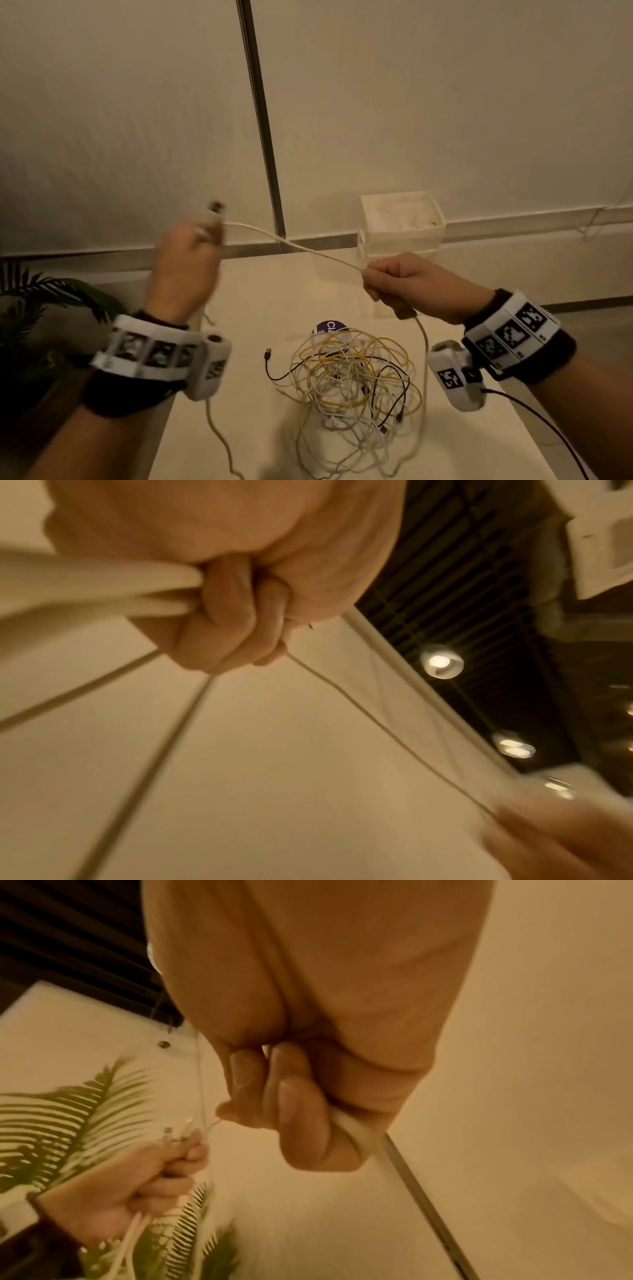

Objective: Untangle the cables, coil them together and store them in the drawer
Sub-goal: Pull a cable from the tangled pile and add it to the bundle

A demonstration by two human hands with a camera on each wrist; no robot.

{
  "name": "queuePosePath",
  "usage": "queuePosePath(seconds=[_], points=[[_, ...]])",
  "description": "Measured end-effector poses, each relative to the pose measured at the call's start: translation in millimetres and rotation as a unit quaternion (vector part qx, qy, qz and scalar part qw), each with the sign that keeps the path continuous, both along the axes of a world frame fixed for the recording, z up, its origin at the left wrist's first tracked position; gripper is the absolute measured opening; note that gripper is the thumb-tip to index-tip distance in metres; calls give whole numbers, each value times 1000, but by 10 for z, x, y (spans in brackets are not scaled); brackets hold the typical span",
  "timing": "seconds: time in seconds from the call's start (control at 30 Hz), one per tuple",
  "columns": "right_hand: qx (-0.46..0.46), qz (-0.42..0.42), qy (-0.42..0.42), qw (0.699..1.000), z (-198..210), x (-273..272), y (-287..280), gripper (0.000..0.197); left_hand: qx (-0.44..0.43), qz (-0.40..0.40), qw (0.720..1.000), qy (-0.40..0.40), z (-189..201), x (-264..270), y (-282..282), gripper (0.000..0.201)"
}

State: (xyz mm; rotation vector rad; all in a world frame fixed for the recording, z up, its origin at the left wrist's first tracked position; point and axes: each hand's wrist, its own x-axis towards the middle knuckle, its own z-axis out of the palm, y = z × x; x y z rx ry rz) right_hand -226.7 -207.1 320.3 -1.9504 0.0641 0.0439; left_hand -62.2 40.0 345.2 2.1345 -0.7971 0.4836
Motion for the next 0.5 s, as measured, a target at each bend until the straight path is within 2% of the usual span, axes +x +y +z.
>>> queuePosePath(seconds=[0.07, 0.13, 0.17, 0.27, 0.33, 0.43, 0.5], points=[[13, -23, 24, 999, -144, -99, -109, 36, -59, 85, 993, 57, 61, 211, 239, 27], [25, -39, 38, 998, -225, -128, -131, 36, -29, 93, 993, 59, 43, 143, 233, 26], [30, -42, 40, 998, -235, -116, -104, 37, 14, 80, 996, 35, 1, 26, 153, 34], [-6, -43, 25, 999, -163, 12, 50, 39, 98, -37, 994, -28, -82, -425, -171, 82], [-30, -38, 6, 999, -83, 88, 152, 38, 143, -130, 981, -22, -162, -681, -378, 93], [-15, -27, -14, 999, 26, 137, 253, 33, 126, -212, 969, 23, -280, -899, -630, 71], [3, -30, -18, 999, 65, 138, 278, 32, 84, -211, 974, 22, -286, -915, -709, 54]])
